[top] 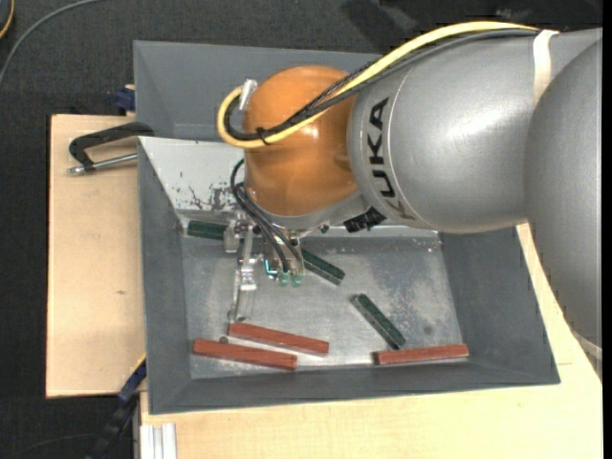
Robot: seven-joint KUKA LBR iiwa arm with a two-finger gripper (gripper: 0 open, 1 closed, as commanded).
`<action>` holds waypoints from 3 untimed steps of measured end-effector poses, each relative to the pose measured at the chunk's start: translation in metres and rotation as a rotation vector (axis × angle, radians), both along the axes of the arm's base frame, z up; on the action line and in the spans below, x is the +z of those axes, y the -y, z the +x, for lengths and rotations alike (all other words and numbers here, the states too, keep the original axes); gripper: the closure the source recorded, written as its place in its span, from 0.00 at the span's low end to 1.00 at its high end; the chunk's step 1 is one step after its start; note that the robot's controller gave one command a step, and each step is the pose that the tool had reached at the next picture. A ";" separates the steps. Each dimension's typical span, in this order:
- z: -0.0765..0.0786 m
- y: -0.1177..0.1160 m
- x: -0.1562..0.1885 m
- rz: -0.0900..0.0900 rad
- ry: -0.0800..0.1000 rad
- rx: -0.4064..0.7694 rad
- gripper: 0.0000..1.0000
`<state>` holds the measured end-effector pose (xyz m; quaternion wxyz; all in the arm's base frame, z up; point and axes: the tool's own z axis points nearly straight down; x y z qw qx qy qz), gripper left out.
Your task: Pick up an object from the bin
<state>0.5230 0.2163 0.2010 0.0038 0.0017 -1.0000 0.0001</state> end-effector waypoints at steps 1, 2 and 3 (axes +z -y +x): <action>-0.032 0.047 -0.130 -0.001 -0.001 0.080 0.00; -0.030 0.046 -0.125 0.002 0.007 0.080 1.00; -0.020 0.038 0.053 0.006 0.021 0.042 1.00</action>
Offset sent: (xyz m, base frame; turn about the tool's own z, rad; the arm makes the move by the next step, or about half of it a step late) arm -0.0303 -0.0467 -0.1260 -0.0799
